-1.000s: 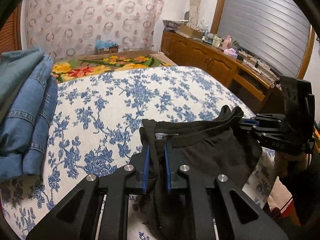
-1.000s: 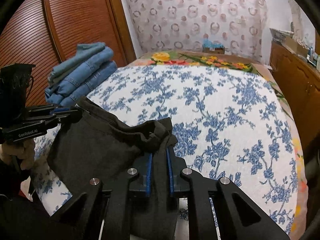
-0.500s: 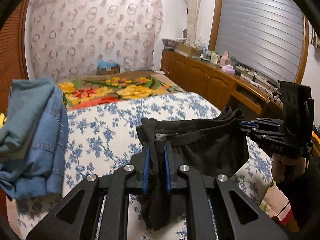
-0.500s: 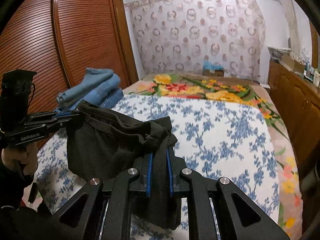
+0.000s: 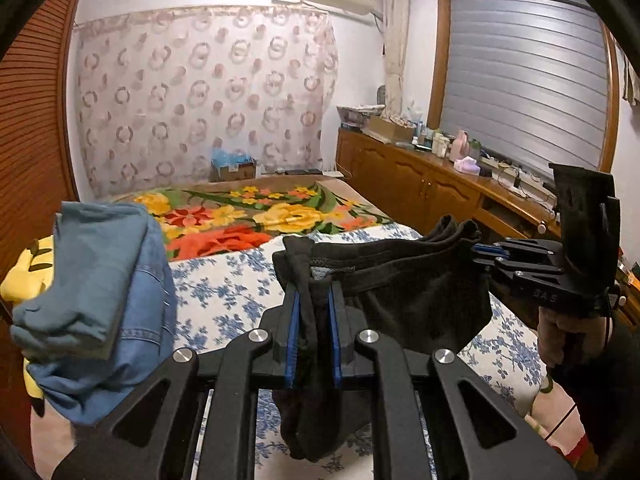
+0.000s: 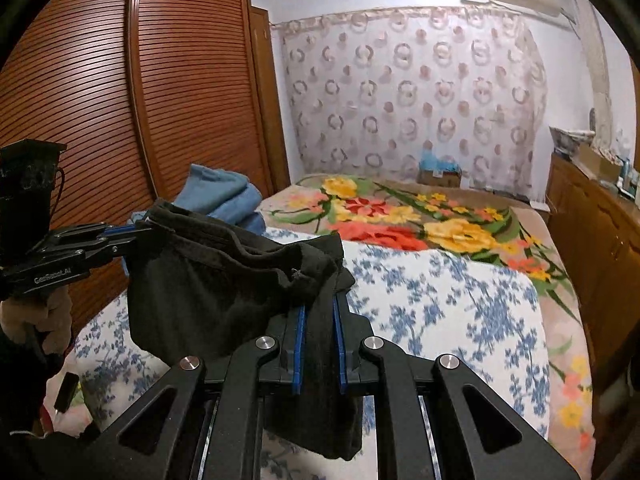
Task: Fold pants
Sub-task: 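Lift the folded black shorts with both grippers and carry them toward the jeans stack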
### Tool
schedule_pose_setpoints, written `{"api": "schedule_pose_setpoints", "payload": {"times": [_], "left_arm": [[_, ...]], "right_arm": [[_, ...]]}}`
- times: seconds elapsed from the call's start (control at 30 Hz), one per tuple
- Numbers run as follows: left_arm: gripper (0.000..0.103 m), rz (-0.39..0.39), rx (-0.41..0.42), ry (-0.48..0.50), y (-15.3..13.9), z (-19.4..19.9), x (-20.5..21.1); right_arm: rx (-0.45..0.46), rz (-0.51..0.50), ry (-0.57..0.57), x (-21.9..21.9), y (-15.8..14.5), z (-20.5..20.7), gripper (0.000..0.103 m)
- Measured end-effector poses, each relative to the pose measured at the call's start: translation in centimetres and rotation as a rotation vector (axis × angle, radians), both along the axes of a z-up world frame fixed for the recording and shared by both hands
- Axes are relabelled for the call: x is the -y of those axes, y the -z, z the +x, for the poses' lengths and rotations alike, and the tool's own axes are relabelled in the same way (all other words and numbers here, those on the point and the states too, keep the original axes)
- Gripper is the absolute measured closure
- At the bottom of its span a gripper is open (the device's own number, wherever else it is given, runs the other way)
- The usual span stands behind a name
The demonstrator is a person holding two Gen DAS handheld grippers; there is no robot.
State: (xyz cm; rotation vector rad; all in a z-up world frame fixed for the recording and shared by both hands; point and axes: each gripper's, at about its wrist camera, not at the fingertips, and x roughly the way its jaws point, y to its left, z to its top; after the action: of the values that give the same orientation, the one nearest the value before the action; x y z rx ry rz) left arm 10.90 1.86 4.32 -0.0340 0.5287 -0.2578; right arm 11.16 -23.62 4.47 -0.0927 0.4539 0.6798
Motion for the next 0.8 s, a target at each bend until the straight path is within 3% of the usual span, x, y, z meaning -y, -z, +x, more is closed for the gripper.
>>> {"api": "schedule_pose_setpoints", "payload": {"times": [0.8], "left_arm": [[0.089,0.012,0.068,-0.18,-3.2,0.2,-9.0]], "right_arm": [[0.073,0.02,-0.184,-8.3,-2.4,9.1,0.091]]}}
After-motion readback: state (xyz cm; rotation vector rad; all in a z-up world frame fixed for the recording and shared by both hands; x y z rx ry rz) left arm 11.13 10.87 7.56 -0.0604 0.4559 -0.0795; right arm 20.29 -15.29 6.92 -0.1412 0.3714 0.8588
